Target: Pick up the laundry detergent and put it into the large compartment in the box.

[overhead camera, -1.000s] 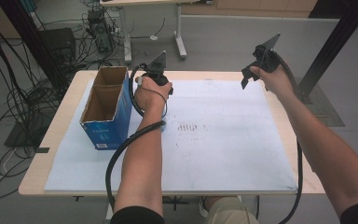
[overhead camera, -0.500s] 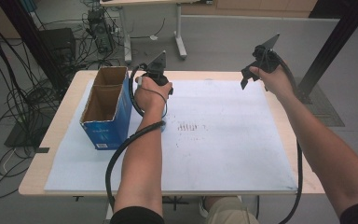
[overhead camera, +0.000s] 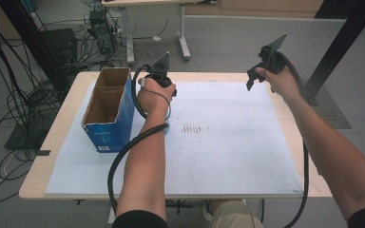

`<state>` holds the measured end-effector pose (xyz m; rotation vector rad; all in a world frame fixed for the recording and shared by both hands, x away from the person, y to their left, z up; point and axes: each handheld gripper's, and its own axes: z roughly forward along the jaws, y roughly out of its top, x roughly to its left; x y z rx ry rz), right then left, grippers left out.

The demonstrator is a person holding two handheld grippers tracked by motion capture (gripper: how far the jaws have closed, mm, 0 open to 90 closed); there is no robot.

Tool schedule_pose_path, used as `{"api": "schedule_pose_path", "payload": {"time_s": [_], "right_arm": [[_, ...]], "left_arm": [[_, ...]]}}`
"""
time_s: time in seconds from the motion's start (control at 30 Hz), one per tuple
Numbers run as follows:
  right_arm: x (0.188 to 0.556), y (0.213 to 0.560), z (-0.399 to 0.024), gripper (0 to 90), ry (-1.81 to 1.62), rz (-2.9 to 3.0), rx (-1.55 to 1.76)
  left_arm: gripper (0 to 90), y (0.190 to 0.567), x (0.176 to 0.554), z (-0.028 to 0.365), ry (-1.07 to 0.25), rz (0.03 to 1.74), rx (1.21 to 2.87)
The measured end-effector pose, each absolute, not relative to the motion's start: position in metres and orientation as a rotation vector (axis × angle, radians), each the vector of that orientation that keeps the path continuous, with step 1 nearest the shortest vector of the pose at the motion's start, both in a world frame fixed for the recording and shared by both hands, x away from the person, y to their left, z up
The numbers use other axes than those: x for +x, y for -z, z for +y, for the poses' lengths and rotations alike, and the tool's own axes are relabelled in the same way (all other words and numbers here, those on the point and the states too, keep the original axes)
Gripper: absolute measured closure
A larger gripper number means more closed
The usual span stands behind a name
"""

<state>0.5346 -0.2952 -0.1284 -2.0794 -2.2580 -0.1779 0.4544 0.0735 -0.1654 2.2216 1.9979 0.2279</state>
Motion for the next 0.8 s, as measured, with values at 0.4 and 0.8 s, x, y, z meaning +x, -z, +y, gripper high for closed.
{"api": "schedule_pose_path", "payload": {"time_s": [0.4,0.8], "right_arm": [[0.5357,0.1295,-0.2934,6.8,0.170,-2.256,-2.078],[0.5351,0.1292,-0.2957,6.8,0.174,-2.253,-2.080]], "left_arm": [[37.6,0.1654,0.4544,0.0736,-0.227,1.997,2.222],[37.6,0.1654,0.4539,0.0726,-0.231,1.999,2.221]]}}
